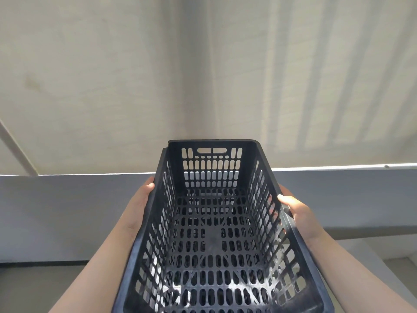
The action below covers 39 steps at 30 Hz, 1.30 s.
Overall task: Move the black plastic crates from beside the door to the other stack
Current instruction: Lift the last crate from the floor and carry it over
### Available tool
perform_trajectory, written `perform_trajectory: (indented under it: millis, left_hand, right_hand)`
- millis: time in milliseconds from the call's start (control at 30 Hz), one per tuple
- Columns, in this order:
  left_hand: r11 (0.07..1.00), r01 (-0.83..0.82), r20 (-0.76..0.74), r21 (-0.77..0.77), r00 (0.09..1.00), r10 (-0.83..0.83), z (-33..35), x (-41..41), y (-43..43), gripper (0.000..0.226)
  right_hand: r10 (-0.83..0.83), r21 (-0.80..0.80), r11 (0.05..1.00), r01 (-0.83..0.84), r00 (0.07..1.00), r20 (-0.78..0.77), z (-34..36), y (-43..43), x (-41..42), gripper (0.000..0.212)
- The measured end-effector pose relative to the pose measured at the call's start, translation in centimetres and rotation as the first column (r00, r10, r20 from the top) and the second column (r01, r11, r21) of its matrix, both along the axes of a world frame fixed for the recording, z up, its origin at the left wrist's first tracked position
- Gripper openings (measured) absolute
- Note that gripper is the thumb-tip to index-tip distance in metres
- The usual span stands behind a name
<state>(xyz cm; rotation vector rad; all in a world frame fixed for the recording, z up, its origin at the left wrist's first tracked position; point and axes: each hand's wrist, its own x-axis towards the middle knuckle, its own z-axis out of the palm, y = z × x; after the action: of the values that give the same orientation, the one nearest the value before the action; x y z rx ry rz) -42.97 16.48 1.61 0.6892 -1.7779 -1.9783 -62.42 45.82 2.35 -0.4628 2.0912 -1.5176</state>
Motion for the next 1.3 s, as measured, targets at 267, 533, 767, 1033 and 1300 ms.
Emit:
perform_trajectory:
  millis: [267,533,767,1033,1300]
  left_hand:
    - [0.924,0.071,0.347,-0.377,0.935,0.07,1.4,-0.9,-0.4,0.058]
    - [0.752,0.309,0.558,-0.582,0.825,0.092,1.2,-1.9,-1.2,0.086]
    - [0.618,0.418,0.62,-0.666,0.771,0.147,0.9,-2.2,-0.9,0.094]
    - [0.538,0.494,0.67,-0.683,0.717,0.192,0.6,-2.2,-1.6,0.099]
    - [0.552,0.444,0.631,-0.706,0.749,0.204,0.6,-2.2,-1.0,0.096]
  right_hand:
    - [0.034,0.146,0.989,-0.026,0.998,-0.053,0.0,-0.1,-0.9,0.038]
    - [0.253,0.495,0.863,-0.1,0.934,-0.254,1.1,-1.7,-1.8,0.09]
    - [0.437,0.696,0.71,-0.112,0.844,-0.311,0.3,-2.2,-2.6,0.094]
    - [0.452,0.718,0.687,-0.11,0.838,-0.304,0.7,-2.4,-2.7,0.095]
    - [0.423,0.687,0.723,-0.064,0.828,-0.368,0.3,-2.1,-2.6,0.094]
